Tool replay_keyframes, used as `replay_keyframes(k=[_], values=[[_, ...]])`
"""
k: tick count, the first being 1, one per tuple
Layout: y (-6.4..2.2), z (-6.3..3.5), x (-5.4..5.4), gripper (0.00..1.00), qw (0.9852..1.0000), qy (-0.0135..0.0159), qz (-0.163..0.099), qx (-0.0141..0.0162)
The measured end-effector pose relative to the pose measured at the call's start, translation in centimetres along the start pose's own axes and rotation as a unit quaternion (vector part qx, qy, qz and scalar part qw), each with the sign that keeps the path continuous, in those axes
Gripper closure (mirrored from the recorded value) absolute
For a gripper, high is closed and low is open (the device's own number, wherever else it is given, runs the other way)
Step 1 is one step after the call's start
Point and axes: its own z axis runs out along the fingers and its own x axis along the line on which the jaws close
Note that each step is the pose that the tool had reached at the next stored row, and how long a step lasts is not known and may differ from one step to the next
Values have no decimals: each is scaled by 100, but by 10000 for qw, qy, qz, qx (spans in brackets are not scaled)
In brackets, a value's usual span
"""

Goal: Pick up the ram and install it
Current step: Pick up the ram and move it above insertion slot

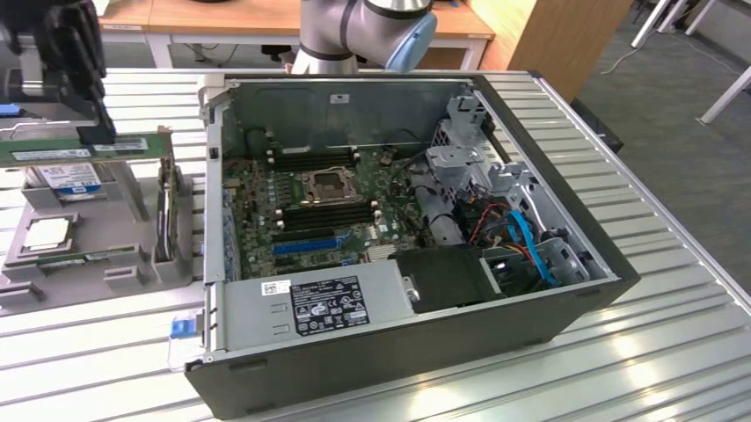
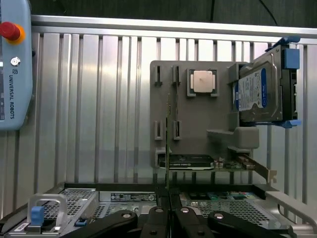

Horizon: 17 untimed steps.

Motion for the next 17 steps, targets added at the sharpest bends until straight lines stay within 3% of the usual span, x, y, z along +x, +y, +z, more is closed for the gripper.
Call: replay_keyframes(k=[17], values=[[-586,-21,0,89,10000,0,-13,-6]])
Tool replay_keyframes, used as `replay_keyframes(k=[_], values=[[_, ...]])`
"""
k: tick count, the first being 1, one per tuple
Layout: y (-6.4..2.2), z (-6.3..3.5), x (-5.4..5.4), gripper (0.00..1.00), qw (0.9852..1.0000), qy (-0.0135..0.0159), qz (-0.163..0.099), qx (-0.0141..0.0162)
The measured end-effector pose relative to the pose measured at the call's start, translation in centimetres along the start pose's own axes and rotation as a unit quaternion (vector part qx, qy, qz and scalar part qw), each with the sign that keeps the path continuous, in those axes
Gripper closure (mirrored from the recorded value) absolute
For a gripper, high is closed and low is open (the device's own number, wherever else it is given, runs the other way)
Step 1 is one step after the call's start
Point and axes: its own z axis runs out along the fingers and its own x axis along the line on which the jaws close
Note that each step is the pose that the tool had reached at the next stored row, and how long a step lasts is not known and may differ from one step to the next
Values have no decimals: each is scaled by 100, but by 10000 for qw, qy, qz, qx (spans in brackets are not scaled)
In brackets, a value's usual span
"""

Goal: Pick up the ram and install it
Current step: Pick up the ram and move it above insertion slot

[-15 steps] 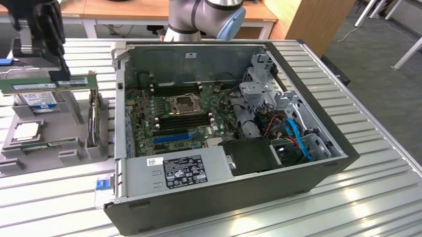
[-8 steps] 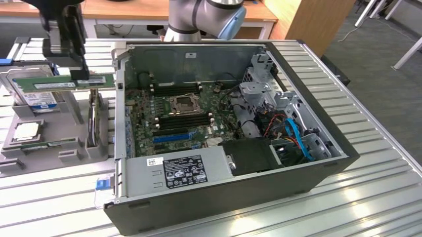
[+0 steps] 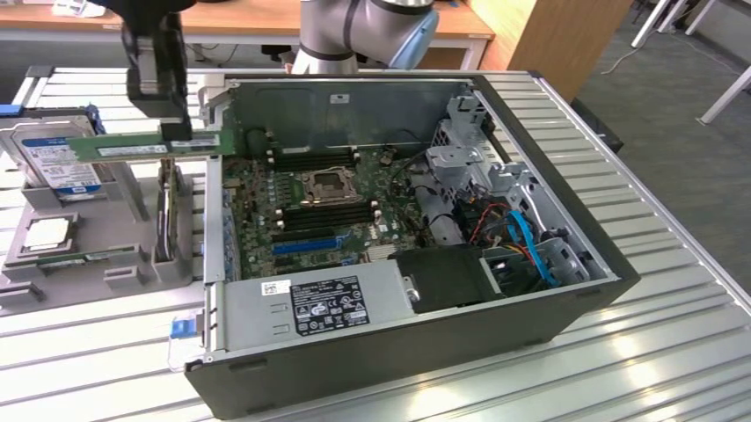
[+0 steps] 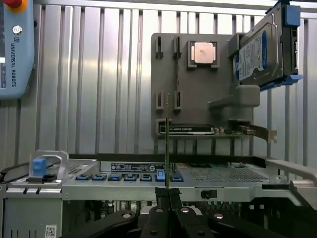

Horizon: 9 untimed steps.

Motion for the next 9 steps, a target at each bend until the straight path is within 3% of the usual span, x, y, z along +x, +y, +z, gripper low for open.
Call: replay_keyframes(k=[9], values=[[-360,-14,1,89,10000,-3,-6,-4]])
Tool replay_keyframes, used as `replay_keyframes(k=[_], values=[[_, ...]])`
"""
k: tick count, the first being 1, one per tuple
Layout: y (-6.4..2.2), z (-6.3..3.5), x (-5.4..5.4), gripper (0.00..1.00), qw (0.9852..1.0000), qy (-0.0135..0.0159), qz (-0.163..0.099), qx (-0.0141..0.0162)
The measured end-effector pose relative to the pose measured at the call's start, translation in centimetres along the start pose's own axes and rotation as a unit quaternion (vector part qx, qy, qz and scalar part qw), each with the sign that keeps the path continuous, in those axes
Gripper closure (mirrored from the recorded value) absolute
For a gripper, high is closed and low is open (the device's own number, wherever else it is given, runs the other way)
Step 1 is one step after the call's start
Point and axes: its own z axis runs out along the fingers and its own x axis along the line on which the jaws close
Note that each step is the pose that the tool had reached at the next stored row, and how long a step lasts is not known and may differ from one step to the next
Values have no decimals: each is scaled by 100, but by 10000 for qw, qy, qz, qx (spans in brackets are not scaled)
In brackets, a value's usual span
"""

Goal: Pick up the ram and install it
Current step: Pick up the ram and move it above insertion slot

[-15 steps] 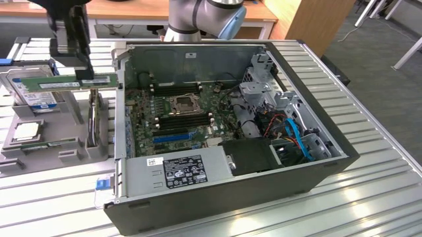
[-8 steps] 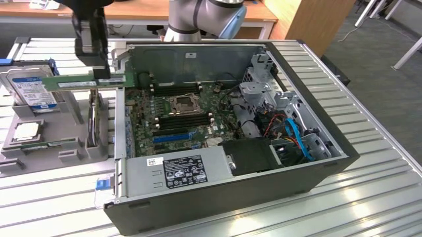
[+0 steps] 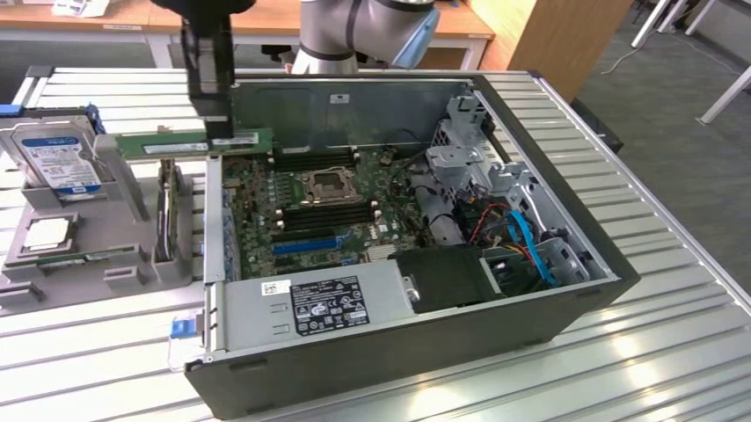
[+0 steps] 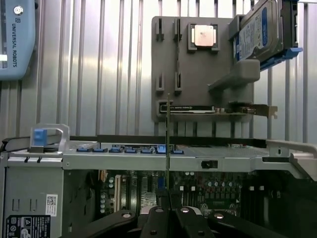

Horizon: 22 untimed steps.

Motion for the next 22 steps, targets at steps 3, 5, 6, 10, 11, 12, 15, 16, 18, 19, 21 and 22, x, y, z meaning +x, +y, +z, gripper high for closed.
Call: replay_keyframes(k=[3,5,6,10,11,12,15,16,18,19,21,22], values=[[-128,-5,0,89,10000,-2,-1,-1],[-216,-8,0,89,10000,-3,-2,-2],[-260,-10,0,89,10000,-4,-3,-2],[-442,-17,1,89,10000,-8,-5,-4],[-487,-19,1,89,10000,-9,-6,-5],[-532,-21,2,89,10000,-10,-8,-5],[-663,-26,2,89,10000,-12,-10,-6],[-704,-27,2,89,10000,-13,-11,-6],[-789,-30,2,89,10000,-14,-12,-6],[-834,-32,3,89,10000,-14,-13,-7],[-928,-36,3,89,10000,-16,-14,-8],[-973,-38,3,89,10000,-16,-15,-9]])
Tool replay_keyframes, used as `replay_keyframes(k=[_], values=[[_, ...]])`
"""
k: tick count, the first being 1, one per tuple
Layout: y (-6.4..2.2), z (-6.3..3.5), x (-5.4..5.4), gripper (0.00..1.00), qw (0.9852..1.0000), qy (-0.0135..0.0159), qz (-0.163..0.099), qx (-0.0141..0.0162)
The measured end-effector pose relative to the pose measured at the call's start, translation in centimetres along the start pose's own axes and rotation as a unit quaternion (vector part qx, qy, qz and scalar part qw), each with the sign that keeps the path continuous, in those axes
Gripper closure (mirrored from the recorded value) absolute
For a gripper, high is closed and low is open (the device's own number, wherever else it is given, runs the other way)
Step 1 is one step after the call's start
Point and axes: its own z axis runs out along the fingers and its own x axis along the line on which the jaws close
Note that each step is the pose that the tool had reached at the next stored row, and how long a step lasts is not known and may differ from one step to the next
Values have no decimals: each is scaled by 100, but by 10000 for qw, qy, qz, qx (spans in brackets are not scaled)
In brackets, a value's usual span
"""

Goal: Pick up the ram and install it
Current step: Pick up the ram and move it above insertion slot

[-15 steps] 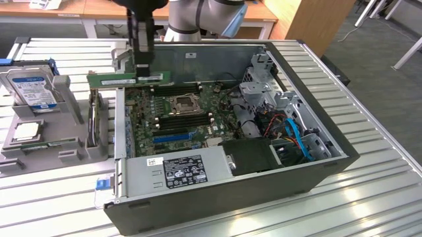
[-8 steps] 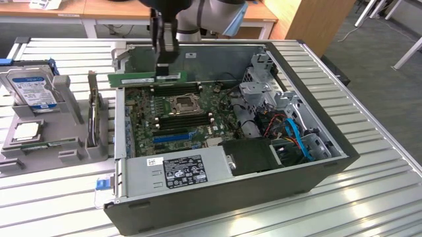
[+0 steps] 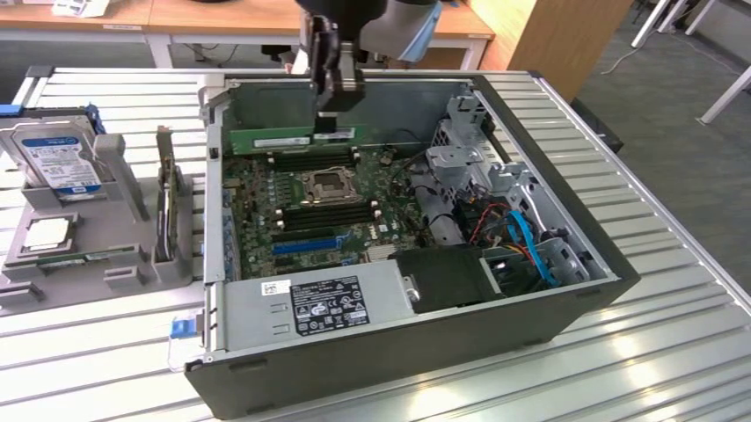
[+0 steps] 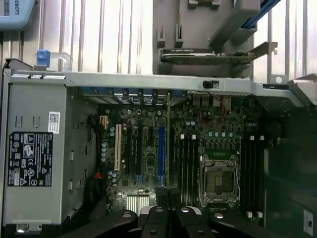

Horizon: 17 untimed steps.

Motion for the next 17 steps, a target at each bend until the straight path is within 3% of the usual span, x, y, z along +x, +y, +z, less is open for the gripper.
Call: replay_keyframes(k=[9,17], values=[[-378,-16,3,89,10000,-1,-10,-5],[-398,-15,-5,89,10000,-2,-10,-4]])
